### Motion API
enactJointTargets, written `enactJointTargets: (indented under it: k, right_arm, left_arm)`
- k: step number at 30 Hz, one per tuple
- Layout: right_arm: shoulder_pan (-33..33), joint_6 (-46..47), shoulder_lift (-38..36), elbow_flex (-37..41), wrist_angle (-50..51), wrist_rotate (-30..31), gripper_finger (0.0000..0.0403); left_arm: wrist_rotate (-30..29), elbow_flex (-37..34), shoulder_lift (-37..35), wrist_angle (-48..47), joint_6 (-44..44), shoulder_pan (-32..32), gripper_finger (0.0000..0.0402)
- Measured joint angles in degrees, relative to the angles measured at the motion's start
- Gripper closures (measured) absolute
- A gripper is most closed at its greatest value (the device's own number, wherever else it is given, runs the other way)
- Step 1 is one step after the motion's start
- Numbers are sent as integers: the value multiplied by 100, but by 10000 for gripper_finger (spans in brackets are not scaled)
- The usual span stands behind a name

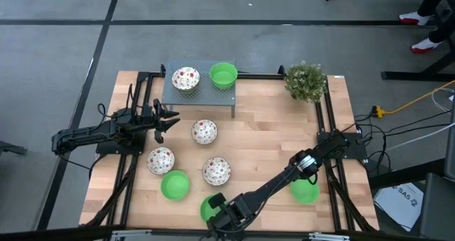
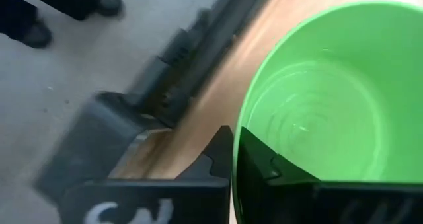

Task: Pick & Place Mini bowls
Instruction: Stack the green bowl on top of the green bowl on the shelf

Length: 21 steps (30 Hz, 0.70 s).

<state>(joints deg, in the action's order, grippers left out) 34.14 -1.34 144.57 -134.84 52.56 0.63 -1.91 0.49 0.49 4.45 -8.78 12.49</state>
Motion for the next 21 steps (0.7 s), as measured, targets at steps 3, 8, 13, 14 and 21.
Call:
enactJointTargets:
  k: [3,8,13,14,21]
  right_arm:
    - [-5,67,-51,-14,-39,-121,398]
    - [-37,77,-180,-14,-191,-241,399]
    - [-68,2,-362,-9,-555,-416,400]
    - [-81,4,-384,-9,-650,-522,400]
    - [-222,207,-751,-3,-1507,-1114,400]
  left_arm:
    - [0,0,1,-1,0,-1,276]
    - [0,0,1,-1,0,0,276]
    - [0,0,0,-3,0,-1,276]
    - [0,0,1,-1,0,-1,276]
    - [0,0,3,-3,-1,-1,276]
